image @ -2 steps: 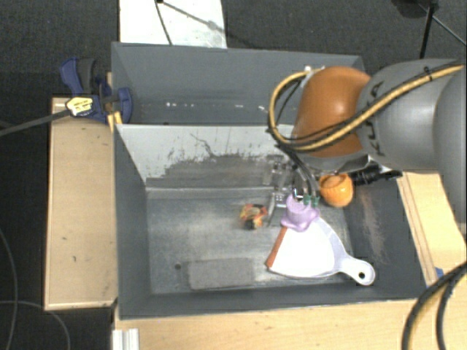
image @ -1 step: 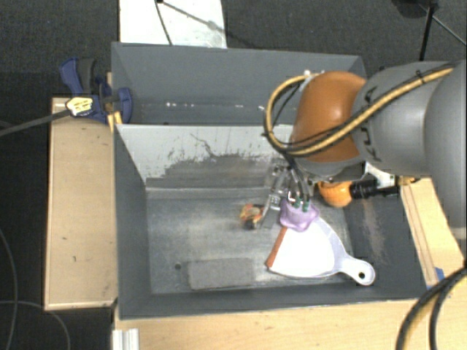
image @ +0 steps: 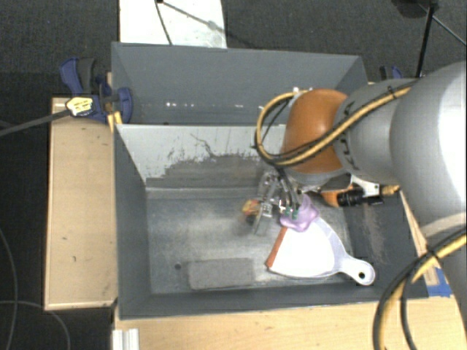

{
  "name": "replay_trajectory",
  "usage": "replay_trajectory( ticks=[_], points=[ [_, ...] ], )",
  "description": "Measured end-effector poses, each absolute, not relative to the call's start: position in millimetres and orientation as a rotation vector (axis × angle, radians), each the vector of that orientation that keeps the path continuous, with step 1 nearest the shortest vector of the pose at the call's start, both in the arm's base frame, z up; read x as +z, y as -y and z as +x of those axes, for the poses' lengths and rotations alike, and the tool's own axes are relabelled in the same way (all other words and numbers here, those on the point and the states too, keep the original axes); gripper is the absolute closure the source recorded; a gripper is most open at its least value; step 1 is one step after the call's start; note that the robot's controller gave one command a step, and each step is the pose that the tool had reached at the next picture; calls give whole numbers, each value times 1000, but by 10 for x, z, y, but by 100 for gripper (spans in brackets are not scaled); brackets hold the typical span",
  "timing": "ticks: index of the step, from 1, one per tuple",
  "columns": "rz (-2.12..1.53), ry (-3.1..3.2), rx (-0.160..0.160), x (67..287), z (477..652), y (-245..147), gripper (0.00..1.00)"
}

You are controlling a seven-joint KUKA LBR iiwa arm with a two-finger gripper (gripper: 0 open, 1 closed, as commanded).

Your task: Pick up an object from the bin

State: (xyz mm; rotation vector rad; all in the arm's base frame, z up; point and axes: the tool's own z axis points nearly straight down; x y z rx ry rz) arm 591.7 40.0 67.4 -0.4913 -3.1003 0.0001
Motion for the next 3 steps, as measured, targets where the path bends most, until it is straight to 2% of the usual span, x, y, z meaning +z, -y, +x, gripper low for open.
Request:
replay_trajectory(
  ticks=[1, 3],
  points=[
    [-337, 3134, -1, 746, 5912, -442, 100],
    [-338, 3133, -1, 786, 5907, -441, 100]
  ],
)
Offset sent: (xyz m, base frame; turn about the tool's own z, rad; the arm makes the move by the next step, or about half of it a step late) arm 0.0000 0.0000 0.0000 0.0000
